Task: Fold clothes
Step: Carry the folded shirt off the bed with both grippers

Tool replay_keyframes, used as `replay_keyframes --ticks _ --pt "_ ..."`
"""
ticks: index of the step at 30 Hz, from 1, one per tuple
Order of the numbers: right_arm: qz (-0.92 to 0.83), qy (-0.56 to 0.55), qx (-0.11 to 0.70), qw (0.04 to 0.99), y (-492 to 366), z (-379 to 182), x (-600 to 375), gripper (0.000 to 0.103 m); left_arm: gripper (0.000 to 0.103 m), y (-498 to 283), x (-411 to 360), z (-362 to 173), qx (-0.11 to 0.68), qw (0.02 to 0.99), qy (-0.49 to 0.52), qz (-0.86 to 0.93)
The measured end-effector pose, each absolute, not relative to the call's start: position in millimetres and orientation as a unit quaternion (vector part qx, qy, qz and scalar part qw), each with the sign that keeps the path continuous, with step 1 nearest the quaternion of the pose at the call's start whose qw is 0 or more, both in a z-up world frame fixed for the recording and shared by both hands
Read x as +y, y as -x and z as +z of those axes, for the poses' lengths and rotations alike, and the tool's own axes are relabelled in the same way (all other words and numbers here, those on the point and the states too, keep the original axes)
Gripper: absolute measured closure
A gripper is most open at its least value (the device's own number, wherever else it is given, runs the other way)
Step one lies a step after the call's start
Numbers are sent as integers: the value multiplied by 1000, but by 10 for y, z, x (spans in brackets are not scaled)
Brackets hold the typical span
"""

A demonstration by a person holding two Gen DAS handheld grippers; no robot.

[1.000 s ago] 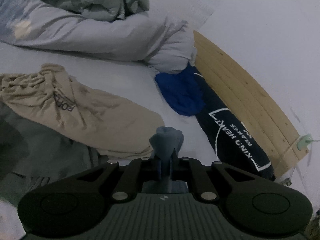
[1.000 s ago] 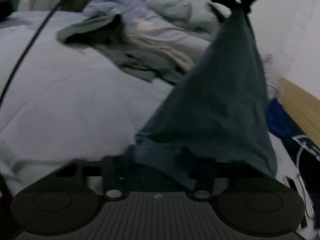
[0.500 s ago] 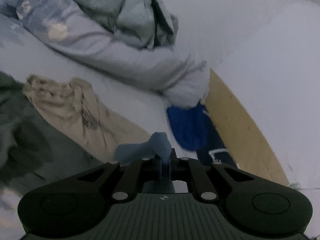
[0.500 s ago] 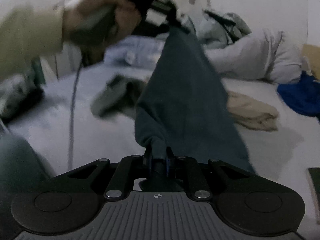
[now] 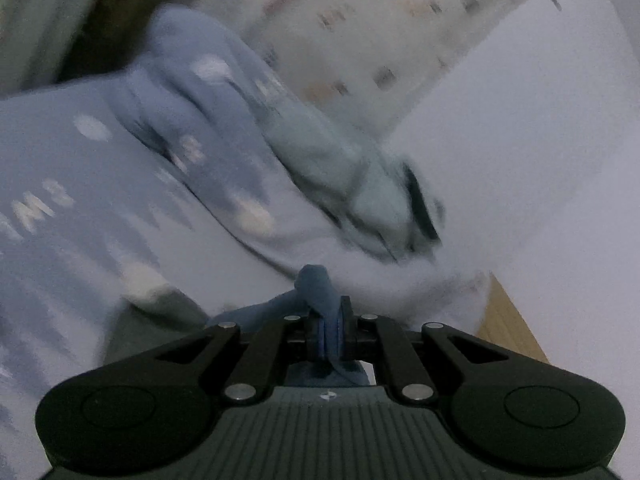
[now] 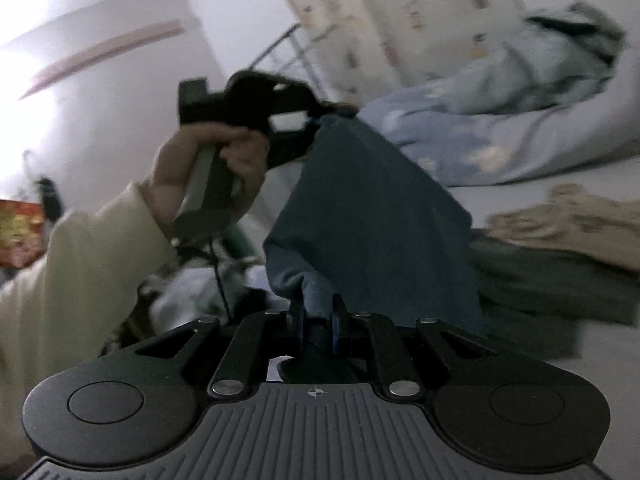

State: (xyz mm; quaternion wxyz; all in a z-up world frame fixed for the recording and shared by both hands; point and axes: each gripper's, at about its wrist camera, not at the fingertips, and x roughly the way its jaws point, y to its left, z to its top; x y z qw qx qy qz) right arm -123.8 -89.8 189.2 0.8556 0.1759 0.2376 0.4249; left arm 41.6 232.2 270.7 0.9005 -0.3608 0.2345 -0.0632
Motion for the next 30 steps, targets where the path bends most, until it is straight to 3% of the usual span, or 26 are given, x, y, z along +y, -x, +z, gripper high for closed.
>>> replay_keyframes --ticks 13,21,30 --pt "557 -192 249 769 29 2557 785 90 94 -5 4499 3334 164 890 399 144" --pt "585 -168 244 755 -728 3036 1749 90 94 -218 5328 3540 125 876 424 194" --pt "628 -113 208 741 -1120 3398 2717 91 94 65 5962 3744 73 877 419 225"
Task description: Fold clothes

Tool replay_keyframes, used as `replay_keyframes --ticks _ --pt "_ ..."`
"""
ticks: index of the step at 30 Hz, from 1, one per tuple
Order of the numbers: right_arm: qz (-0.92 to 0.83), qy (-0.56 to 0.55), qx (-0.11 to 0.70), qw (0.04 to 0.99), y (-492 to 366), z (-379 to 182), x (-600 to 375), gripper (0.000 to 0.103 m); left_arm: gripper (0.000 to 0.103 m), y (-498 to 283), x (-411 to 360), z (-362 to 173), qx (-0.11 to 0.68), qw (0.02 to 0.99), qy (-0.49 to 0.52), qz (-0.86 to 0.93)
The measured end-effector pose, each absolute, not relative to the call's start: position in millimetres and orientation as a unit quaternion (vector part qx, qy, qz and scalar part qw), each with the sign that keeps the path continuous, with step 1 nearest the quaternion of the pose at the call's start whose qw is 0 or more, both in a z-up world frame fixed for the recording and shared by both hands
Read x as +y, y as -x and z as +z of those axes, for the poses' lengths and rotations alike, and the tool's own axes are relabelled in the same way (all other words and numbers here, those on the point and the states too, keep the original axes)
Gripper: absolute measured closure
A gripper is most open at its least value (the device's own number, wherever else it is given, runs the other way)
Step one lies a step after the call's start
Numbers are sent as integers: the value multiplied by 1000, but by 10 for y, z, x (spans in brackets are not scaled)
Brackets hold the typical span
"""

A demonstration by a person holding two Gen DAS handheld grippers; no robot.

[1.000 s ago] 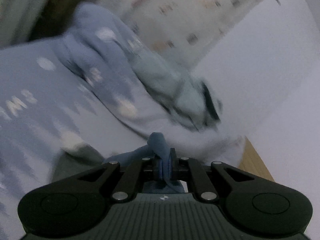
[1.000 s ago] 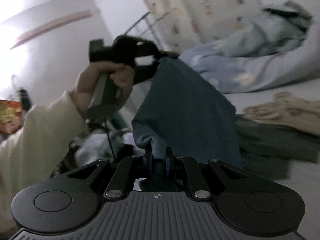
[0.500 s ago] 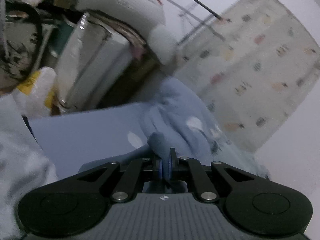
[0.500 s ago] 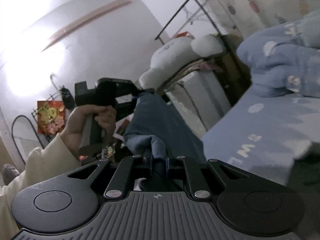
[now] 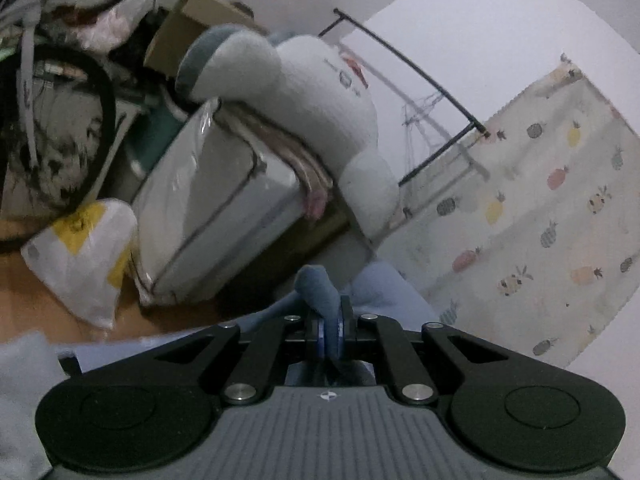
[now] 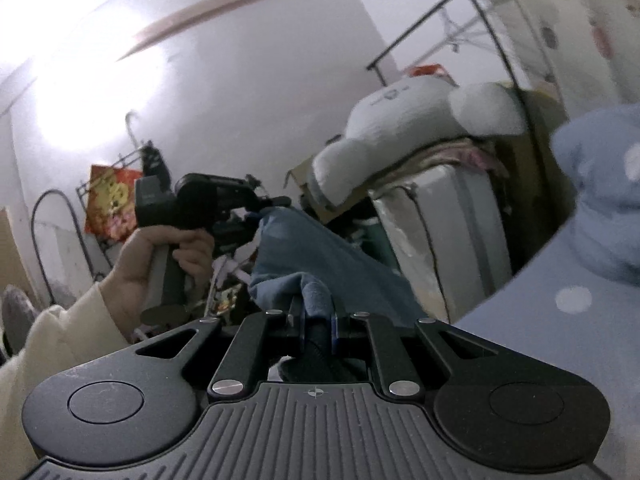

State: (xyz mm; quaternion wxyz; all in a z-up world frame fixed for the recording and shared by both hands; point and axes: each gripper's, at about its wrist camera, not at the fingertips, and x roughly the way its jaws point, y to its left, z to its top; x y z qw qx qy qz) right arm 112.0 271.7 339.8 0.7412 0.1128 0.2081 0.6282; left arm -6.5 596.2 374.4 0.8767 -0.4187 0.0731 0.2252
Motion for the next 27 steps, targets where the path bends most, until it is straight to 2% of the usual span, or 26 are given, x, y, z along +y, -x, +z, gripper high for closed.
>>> replay_keyframes --ticks 6,11,18,22,27 --pt "662 -84 195 719 -921 3320 3248 90 94 326 6358 3582 71 879 406 238" --pt "681 -59 218 697 -671 3103 3604 91 94 591 6604 3312 99 869 402 271" --pt "706 -13 206 677 -59 3017 3655 90 94 1328 6656 3071 58 867 431 245" --pt "718 87 166 670 513 2822 3725 90 94 1729 6747 2752 43 861 441 248" --pt "717 199 160 649 1114 2318 3939 90 94 2130 6826 1999 54 830 477 284"
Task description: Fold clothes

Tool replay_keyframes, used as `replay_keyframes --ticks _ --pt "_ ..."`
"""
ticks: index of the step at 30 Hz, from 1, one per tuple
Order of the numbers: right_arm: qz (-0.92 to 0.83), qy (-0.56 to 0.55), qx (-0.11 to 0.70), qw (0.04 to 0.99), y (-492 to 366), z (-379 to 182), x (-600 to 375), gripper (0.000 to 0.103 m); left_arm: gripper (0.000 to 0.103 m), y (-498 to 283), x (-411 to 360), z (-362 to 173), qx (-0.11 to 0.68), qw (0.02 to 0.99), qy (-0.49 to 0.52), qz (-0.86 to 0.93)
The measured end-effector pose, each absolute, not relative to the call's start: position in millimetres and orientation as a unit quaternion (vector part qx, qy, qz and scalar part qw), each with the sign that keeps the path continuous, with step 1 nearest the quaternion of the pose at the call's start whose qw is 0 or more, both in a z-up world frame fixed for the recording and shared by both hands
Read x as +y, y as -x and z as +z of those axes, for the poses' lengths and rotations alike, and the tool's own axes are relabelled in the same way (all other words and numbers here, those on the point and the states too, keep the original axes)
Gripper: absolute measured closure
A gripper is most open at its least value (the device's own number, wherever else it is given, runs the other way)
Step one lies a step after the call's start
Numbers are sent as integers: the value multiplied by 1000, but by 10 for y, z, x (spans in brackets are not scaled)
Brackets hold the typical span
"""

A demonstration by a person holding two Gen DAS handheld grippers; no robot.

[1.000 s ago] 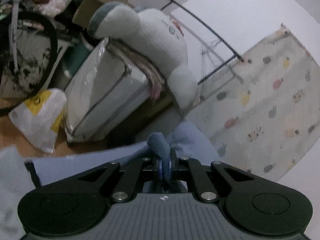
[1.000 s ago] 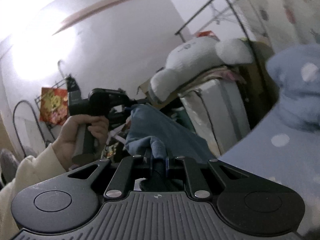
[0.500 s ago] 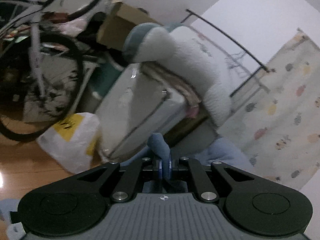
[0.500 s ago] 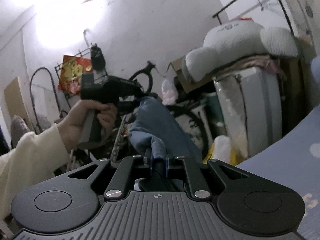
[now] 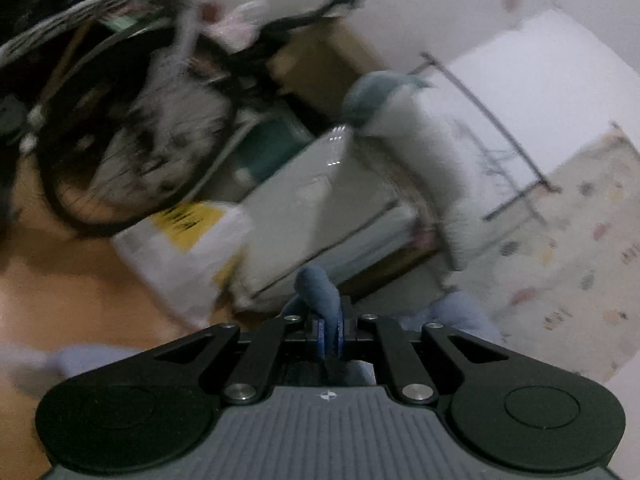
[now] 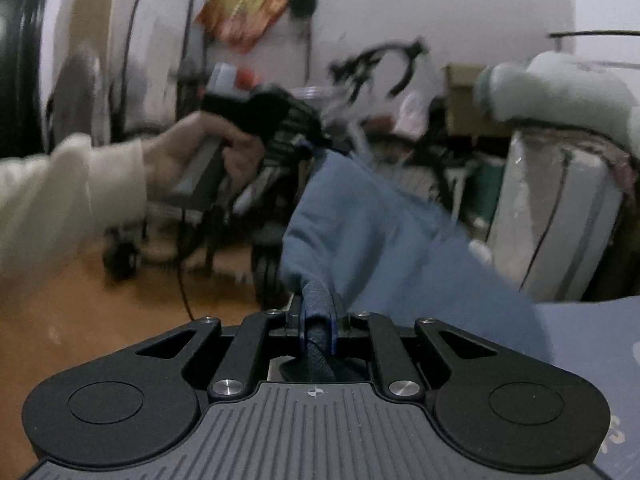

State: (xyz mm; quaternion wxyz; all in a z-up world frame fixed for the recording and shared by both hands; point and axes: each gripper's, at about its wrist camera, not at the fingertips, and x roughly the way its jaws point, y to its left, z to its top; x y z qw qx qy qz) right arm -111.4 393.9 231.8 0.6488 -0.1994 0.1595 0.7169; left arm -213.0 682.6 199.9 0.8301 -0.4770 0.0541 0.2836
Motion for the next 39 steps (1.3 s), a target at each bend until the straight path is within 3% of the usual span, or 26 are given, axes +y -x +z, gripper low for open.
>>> replay_keyframes --ticks 6,9,11,13,15,17,19,20,25,29,35,39 --pt "698 245 184 647 1401 1930 4096 88 93 2263 6852 1396 84 808 482 327" --pt "688 268 194 646 1512 1808 4102 82 89 2260 6814 1306 101 815 462 335" --pt "684 282 196 644 1573 1807 4086 62 79 2297 6786 1321 106 823 445 336" --pt "689 283 197 637 1595 1860 4020 54 67 2346 6764 1394 109 832 423 341" --pt "699 278 197 628 1596 1949 3926 49 65 2400 6729 1487 113 842 393 353" --pt "712 255 197 624 1542 2101 3831 38 59 2451 6690 1635 107 851 359 367" --pt "717 222 187 633 1463 2247 3767 33 41 2489 6631 1807 83 861 329 379" --pt "715 208 177 644 1427 2303 3742 26 39 2485 6592 1898 69 868 312 380" --pt "663 195 137 710 1306 2210 3936 25 27 2095 6284 2241 69 924 183 330" --pt "635 216 150 726 1255 1884 4180 25 27 1661 6106 2153 111 943 119 291" --pt "604 253 163 738 1235 1465 4260 24 25 1477 6191 1649 154 929 121 315" --pt "610 263 162 730 1253 1373 4212 23 12 1558 6240 1455 143 918 158 335"
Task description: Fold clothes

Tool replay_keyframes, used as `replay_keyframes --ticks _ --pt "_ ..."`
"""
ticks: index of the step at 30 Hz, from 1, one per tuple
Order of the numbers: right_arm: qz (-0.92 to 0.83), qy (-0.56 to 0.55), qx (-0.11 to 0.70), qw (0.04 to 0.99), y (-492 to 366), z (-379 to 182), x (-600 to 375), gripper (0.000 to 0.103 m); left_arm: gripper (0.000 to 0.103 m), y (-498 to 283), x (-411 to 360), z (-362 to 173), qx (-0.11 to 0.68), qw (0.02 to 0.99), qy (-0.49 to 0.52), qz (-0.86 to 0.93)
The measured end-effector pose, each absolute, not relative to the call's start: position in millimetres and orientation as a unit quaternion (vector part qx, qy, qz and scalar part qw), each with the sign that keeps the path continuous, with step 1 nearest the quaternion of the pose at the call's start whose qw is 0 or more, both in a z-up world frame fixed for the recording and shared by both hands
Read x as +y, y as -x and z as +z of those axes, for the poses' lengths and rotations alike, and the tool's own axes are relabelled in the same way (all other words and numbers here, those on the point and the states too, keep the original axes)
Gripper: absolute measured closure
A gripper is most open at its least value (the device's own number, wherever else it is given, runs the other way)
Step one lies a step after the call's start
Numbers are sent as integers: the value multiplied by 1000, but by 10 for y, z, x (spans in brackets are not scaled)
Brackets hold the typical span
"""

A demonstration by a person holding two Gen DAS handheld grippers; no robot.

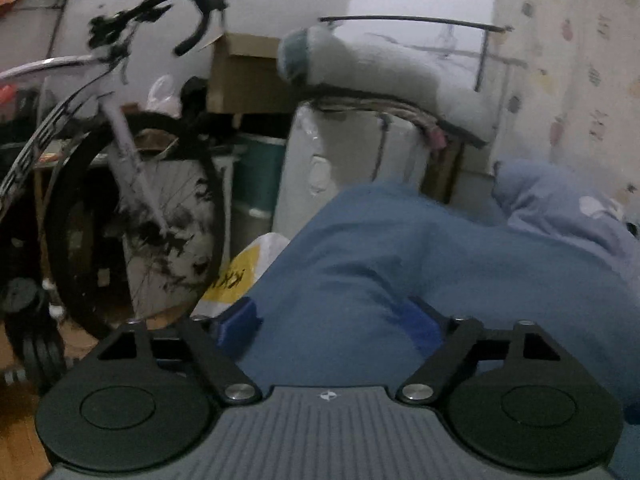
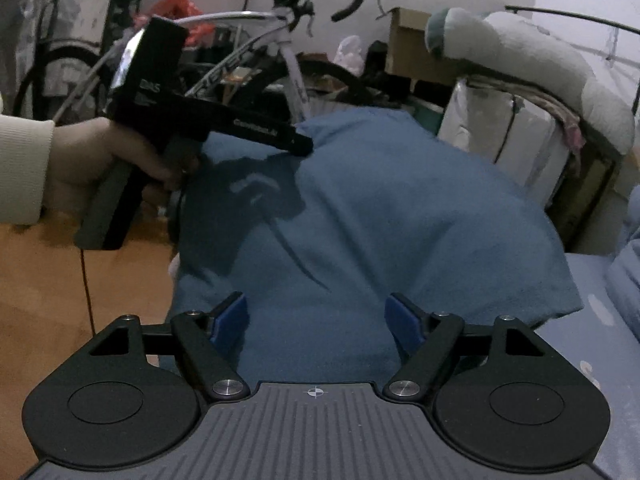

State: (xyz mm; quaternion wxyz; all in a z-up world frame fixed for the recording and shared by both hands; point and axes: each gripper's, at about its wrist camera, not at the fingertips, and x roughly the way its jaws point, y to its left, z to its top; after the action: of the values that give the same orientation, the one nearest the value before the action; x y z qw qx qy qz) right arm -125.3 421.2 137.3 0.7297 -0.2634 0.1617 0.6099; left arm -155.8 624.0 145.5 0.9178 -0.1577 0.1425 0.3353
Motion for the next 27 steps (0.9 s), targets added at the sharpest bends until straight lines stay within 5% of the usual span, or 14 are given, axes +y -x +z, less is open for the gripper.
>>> replay_keyframes --ticks 14,27 --pt "603 139 179 765 1039 2084 3431 1 0 1516 5778 1873 174 924 76 332" --pt "465 27 151 872 891 2950 1244 0 0 1531 4220 2935 113 962 86 231"
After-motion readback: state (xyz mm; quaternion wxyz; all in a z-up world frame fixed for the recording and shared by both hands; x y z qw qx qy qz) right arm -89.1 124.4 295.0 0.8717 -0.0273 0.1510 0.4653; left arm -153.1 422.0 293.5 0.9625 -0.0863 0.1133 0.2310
